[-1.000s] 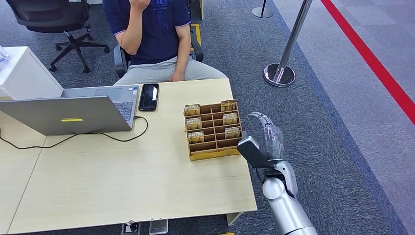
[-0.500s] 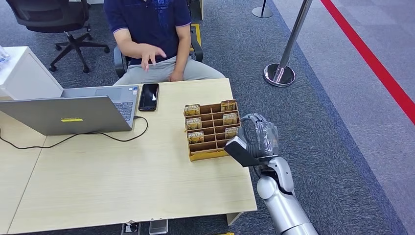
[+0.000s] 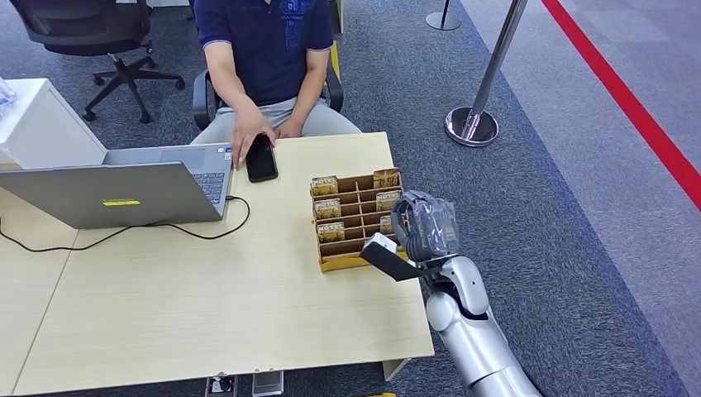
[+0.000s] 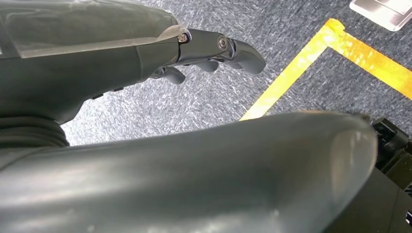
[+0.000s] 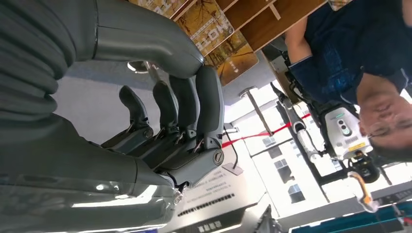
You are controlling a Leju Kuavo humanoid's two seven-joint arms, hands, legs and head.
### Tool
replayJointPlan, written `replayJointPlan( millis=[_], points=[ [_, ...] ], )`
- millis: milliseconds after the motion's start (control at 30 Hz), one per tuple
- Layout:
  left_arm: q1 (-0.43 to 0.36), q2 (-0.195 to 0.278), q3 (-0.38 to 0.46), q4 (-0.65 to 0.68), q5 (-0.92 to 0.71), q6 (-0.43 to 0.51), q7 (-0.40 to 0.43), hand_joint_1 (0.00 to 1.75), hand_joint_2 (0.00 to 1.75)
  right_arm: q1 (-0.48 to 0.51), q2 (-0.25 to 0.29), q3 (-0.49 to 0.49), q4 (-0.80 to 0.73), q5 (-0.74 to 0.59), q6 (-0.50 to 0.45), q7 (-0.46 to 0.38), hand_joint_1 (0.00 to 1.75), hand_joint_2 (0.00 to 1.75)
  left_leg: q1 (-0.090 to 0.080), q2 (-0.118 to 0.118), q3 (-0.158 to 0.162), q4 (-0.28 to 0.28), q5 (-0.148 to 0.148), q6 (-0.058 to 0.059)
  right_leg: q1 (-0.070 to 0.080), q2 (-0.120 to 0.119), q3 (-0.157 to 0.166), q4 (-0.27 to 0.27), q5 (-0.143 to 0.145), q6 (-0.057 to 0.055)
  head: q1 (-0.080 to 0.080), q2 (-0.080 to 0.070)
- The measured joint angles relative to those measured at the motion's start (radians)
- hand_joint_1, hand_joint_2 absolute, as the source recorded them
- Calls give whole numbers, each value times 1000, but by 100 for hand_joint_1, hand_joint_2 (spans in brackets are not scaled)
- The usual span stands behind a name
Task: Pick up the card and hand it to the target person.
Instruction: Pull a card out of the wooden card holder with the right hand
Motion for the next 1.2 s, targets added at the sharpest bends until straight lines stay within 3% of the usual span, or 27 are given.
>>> replayJointPlan(
  millis=[167,400,1200],
  points=[
    [0,1,0,0,0,-2,5,0,0,-28,-11,32,35,78,-5,23,82,175,0,0,0,0,0,0,0,0,0,0,0,0,0,0],
    [0,2,0,0,0,-2,6,0,0,-51,-29,59,77,115,-16,35,65,175,0,0,0,0,0,0,0,0,0,0,0,0,0,0],
    [-1,3,-1,0,-1,-5,6,0,0,-69,-68,79,167,185,-39,89,72,175,0,0,0,0,0,0,0,0,0,0,0,0,0,0]
  ],
)
